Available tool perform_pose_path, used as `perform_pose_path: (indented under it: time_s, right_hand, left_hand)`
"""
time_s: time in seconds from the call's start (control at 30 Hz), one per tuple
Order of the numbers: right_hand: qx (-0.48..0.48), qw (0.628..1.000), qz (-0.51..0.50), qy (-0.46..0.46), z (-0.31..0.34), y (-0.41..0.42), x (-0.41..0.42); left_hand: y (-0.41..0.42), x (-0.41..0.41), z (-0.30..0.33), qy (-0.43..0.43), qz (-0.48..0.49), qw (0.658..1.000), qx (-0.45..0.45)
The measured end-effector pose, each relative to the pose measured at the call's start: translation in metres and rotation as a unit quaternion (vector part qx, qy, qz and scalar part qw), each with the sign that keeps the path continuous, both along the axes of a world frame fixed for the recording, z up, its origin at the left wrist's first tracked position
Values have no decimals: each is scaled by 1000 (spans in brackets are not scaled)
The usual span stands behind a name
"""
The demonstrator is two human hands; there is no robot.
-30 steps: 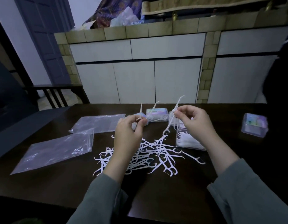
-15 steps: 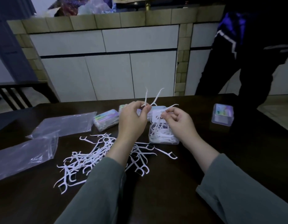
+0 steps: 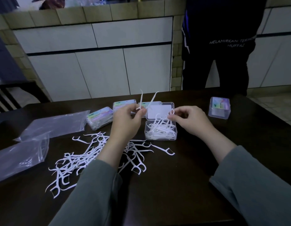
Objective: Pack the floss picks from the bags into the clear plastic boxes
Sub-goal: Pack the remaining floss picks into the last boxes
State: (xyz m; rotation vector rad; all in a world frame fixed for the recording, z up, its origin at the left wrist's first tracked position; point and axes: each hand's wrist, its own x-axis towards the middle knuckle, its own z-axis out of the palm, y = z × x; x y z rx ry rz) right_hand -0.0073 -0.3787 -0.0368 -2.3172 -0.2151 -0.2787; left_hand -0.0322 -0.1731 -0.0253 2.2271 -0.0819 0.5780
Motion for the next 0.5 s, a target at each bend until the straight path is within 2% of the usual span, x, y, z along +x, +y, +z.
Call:
perform_pose_path:
  time_s: [0.1, 0.2, 0.3, 0.37, 0.5]
  right_hand:
    - [28, 998, -8, -50, 3, 3, -3]
    - [107, 989, 22, -97, 9, 7, -10]
    - [152, 984, 71, -68, 9, 11, -14]
    - [111, 989, 87, -31, 4, 13, -12]
    - [-113, 991, 65, 7, 1, 8, -7]
  left_hand:
    - [1, -1, -2, 16, -4, 1000, 5]
    - [1, -2, -3, 22, -7, 1000, -6]
    - [1, -2, -2, 24, -14, 1000, -11]
    - [1, -2, -2, 25, -17, 1000, -5]
    - [1, -2, -4, 42, -26, 999, 7]
